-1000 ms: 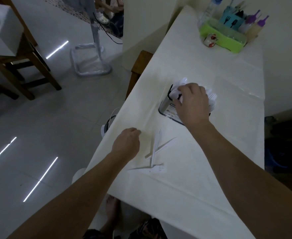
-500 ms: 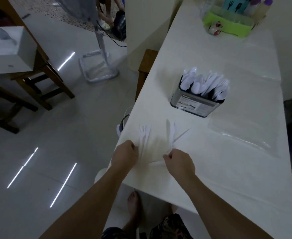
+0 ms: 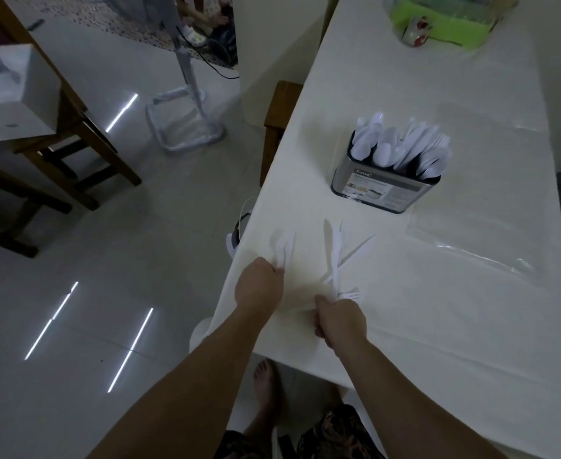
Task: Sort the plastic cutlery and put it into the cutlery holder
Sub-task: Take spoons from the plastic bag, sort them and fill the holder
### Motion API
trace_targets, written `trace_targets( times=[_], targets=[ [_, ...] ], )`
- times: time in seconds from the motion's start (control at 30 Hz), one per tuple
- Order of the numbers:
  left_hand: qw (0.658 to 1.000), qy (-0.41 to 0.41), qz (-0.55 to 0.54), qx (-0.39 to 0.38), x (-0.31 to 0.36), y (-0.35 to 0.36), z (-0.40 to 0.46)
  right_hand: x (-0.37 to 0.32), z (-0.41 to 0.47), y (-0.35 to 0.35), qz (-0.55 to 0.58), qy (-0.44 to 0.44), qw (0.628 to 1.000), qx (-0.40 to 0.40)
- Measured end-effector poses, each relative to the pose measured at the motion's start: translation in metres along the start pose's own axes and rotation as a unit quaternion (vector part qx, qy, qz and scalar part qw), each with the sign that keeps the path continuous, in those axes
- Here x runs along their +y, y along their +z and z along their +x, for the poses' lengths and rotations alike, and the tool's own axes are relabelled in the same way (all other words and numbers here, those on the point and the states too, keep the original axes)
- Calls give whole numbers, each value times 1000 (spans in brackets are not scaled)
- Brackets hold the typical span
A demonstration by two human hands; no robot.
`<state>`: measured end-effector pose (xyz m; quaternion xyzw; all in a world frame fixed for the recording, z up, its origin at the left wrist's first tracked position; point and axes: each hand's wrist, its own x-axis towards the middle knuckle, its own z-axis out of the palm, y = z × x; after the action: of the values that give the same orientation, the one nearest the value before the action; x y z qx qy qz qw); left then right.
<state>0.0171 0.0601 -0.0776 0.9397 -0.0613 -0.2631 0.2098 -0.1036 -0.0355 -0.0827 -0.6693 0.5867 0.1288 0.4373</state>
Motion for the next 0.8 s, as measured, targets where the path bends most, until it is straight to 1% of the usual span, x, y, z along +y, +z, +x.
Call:
trace_targets(
  times=[0.07, 0.13, 0.2, 0.23, 0.27, 0.33, 0.43, 0.5, 0.57, 0.67, 0.73, 0.8],
  targets=[
    [999, -1, -42, -10, -3, -3, 3, -3, -4, -1, 68, 30, 997, -9],
    [998, -1, -66, -2, -4, -5, 2, -6, -8, -2, 144, 69, 987, -16],
    [995, 1, -98, 6, -2, -4, -2, -7, -13, -2, 190, 93, 977, -17],
    [993, 7, -117, 5, -1, -3, -4, -6, -16, -1, 200, 92, 975, -12],
    [991, 15, -135, 1, 1, -3, -5, -6, -18, -2, 201, 76, 977, -4],
    [985, 29, -170, -23, 7, -1, -7, -2, -20, 0, 167, 23, 986, 19],
    [957, 8, -275, -95, 20, 2, -13, 2, -20, 1, 83, -80, 992, 43],
    [948, 0, -292, -126, 27, 2, -17, 4, -19, 0, 24, -137, 990, 40],
    [951, 12, -273, -145, 31, 4, -20, 3, -20, -3, 15, -170, 985, 23],
    [950, 40, -257, -172, 32, 5, -25, -1, -19, -7, 31, -193, 980, -39],
    [957, 60, -226, -172, 31, 5, -25, -5, -18, -11, 14, -216, 973, -81],
    [961, 54, -219, -162, 27, 4, -21, -8, -15, -13, -12, -243, 964, -109]
  ],
)
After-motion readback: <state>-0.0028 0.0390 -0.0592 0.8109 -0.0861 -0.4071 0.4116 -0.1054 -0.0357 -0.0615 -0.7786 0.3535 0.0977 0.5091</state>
